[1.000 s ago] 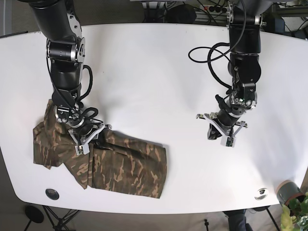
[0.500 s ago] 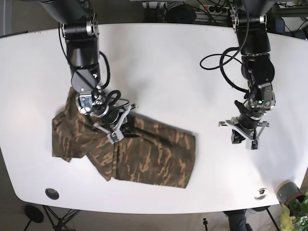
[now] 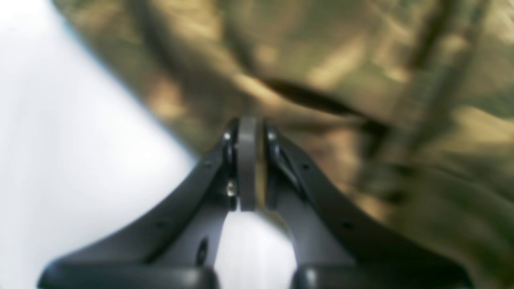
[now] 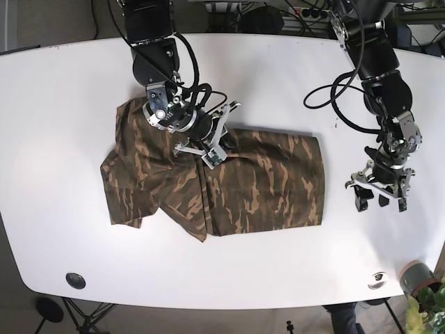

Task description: Fold the T-shirt properly

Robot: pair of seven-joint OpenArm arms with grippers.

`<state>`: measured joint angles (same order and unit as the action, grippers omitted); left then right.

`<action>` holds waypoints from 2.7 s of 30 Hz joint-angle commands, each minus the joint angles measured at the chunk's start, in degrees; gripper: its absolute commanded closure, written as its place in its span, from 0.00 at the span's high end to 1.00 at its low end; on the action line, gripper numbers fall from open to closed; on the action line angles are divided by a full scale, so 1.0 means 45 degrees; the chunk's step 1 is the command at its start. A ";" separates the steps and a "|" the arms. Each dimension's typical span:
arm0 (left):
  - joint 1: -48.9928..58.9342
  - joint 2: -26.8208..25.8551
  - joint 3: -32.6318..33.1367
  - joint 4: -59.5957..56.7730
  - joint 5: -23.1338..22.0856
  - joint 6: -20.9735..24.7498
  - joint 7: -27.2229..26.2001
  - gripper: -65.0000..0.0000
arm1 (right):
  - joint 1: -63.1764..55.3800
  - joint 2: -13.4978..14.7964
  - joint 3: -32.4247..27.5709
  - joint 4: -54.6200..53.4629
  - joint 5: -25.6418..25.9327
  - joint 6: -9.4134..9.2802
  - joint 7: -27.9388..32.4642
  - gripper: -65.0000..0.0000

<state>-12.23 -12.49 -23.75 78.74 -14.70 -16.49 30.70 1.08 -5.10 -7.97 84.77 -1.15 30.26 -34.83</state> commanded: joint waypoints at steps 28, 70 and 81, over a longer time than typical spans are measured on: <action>-0.4853 0.0637 0.0852 -0.7212 -0.0143 0.0002 -0.0365 0.54 | -0.1090 -0.0009 -0.1424 0.3482 0.0226 -0.0034 -0.0924 0.40; -0.6220 0.0617 0.2650 -1.2506 -0.0025 0.0041 -0.3510 0.00 | 0.1156 0.0011 0.4945 0.4263 0.0245 0.0045 -0.1471 0.40; -0.5048 0.0070 0.2650 -1.0006 -0.0025 0.0041 -0.2846 0.00 | 0.4810 0.0792 0.7856 0.1235 0.0265 0.0142 -0.3835 0.64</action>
<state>-33.61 -10.72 -11.81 31.03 -14.52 -15.92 17.80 20.82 -1.32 27.20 91.05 -1.10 30.44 -52.18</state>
